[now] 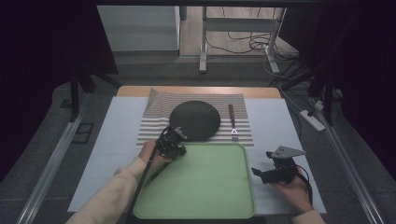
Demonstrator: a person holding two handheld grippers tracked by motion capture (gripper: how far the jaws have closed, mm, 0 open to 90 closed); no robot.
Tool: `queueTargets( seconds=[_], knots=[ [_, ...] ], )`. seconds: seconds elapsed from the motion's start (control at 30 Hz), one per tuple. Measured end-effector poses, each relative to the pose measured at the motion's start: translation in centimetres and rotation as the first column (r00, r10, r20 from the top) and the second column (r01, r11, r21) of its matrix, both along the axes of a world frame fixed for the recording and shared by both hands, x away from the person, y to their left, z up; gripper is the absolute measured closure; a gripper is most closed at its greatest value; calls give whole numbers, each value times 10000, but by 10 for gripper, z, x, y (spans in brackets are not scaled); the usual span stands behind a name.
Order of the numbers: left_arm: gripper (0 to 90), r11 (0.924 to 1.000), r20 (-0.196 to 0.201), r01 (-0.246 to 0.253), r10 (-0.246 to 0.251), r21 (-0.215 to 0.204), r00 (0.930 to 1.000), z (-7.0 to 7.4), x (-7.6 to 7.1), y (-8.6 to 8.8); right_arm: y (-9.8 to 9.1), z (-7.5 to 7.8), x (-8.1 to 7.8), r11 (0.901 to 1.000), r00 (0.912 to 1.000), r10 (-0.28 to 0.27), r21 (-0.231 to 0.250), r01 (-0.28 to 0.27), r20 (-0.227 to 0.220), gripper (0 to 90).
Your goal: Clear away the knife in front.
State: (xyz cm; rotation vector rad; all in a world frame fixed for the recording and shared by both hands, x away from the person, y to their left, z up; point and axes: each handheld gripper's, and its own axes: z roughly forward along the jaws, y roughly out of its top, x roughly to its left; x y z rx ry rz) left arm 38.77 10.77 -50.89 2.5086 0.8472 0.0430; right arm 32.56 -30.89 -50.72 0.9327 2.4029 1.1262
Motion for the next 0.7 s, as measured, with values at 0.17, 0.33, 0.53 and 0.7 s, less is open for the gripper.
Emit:
queueTargets(
  seconds=[0.17,0.33,0.53,0.7],
  knots=[
    [889,9973,-7,-731,731,-72,9973,-5,-1,23,0,0,0,10000,10000,17,-20,-17,-51,79],
    [889,9938,121,-1108,1108,41,9938,-5,-8,38,1,-1,0,10000,10000,-20,-22,20,-39,79],
    [888,9864,186,-1646,1646,-29,9862,-7,-18,59,1,-1,0,10000,10000,1,-14,-1,-49,79],
    [888,9782,202,-2066,2070,-200,9781,-9,-27,76,1,-1,2,10000,10000,56,68,-56,-52,79]
  ],
)
